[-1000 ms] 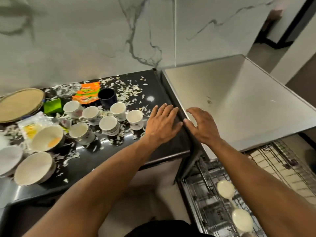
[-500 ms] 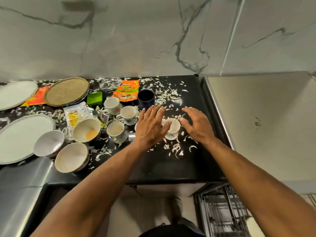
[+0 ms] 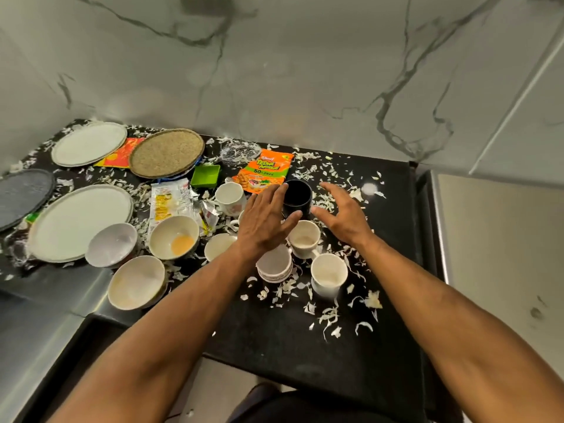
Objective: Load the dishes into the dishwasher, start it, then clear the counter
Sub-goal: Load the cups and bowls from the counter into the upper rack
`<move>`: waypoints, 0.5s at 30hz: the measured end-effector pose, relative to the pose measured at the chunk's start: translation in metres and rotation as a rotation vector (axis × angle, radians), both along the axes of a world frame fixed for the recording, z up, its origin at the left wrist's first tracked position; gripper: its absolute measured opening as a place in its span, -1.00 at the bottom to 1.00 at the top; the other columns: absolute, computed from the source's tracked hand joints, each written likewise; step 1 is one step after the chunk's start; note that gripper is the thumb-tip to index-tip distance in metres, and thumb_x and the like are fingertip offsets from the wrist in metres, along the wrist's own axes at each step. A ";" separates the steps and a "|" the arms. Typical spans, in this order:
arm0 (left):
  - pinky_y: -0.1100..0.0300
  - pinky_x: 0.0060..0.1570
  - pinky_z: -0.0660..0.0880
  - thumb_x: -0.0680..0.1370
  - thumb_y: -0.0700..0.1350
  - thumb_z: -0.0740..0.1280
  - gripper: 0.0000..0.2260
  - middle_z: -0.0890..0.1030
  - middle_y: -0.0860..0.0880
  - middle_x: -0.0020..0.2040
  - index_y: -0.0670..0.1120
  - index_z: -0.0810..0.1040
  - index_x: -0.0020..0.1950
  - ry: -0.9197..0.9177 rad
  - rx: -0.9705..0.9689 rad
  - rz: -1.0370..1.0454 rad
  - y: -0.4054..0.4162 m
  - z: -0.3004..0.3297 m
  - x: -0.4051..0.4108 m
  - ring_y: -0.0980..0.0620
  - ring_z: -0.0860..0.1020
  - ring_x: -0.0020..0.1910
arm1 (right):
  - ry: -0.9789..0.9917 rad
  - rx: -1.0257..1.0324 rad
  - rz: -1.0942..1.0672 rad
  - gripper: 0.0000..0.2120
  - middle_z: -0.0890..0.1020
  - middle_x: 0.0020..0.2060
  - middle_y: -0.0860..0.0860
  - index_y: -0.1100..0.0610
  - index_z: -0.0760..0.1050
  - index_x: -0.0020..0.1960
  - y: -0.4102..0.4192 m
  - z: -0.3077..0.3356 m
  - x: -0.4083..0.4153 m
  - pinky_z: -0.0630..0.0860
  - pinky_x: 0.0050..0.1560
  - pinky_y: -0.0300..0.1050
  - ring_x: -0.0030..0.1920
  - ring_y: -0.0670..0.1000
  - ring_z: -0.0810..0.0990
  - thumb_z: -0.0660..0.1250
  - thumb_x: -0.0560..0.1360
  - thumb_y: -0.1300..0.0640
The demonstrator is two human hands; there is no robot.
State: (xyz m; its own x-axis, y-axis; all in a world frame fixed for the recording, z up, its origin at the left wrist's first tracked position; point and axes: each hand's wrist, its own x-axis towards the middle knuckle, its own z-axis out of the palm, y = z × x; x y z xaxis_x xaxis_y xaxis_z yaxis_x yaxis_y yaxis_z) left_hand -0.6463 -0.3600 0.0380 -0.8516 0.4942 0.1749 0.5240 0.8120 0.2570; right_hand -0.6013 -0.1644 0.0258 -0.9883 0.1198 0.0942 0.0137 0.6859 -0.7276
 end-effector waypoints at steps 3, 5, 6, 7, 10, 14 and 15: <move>-0.03 0.46 0.19 0.54 0.28 0.22 -0.26 0.23 -0.13 0.52 -0.11 0.09 0.57 -0.043 -0.024 -0.049 0.004 0.002 -0.013 -0.10 0.24 0.48 | -0.081 -0.089 0.072 -0.23 0.32 0.48 0.05 0.05 0.21 0.53 0.001 0.000 -0.019 0.26 0.38 -0.07 0.45 0.02 0.30 0.32 0.39 -0.16; 0.01 0.49 0.11 0.52 0.31 0.23 -0.18 0.17 -0.12 0.55 -0.12 0.01 0.58 -0.077 -0.061 -0.093 0.008 0.003 -0.023 -0.07 0.17 0.52 | -0.121 -0.149 0.104 -0.19 0.29 0.50 0.06 0.03 0.18 0.54 0.003 0.001 -0.030 0.27 0.43 0.01 0.47 0.02 0.27 0.33 0.36 -0.14; 0.02 0.51 0.06 0.51 0.33 0.24 -0.14 0.15 -0.12 0.57 -0.12 -0.03 0.59 -0.106 -0.075 -0.108 0.010 0.004 -0.028 -0.06 0.14 0.53 | -0.140 -0.180 0.119 -0.18 0.29 0.50 0.07 0.03 0.16 0.55 0.004 0.001 -0.036 0.26 0.44 0.03 0.48 0.02 0.26 0.34 0.35 -0.12; 0.02 0.51 0.03 0.49 0.34 0.25 -0.10 0.13 -0.12 0.57 -0.13 -0.07 0.59 -0.145 -0.084 -0.115 0.011 0.005 -0.032 -0.05 0.13 0.54 | -0.162 -0.210 0.137 -0.17 0.28 0.50 0.08 0.02 0.15 0.55 0.003 0.001 -0.040 0.26 0.44 0.04 0.48 0.03 0.25 0.34 0.33 -0.08; -0.02 0.51 0.05 0.45 0.32 0.33 -0.04 0.17 -0.12 0.56 -0.13 -0.11 0.59 -0.270 -0.092 -0.108 0.015 0.009 -0.046 -0.07 0.17 0.52 | -0.262 -0.322 0.187 -0.15 0.29 0.48 0.13 -0.01 0.15 0.54 0.004 -0.003 -0.054 0.28 0.43 0.05 0.49 0.05 0.25 0.33 0.28 0.03; 0.06 0.37 0.29 0.39 0.23 0.48 -0.05 0.33 -0.10 0.49 -0.13 0.05 0.56 -0.368 -0.062 -0.105 0.020 0.011 -0.056 -0.08 0.33 0.43 | -0.307 -0.350 0.246 -0.14 0.45 0.31 0.09 0.03 0.25 0.45 0.005 -0.011 -0.066 0.45 0.32 0.02 0.33 0.05 0.44 0.36 0.16 -0.07; 0.10 0.29 0.36 0.37 0.18 0.52 -0.09 0.40 -0.09 0.44 -0.13 0.12 0.54 -0.398 -0.026 -0.103 0.021 0.011 -0.058 -0.07 0.39 0.38 | -0.306 -0.346 0.257 -0.14 0.48 0.26 0.08 0.05 0.27 0.42 0.004 -0.012 -0.068 0.47 0.27 -0.03 0.28 0.04 0.47 0.35 0.13 -0.08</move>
State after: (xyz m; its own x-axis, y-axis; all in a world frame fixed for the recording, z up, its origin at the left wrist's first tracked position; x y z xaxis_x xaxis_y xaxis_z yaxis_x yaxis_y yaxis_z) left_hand -0.7047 -0.3386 0.0487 -0.7962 0.5802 -0.1715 0.4668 0.7694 0.4361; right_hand -0.6690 -0.1605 0.0136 -0.9660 -0.1574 -0.2052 0.1239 0.4150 -0.9013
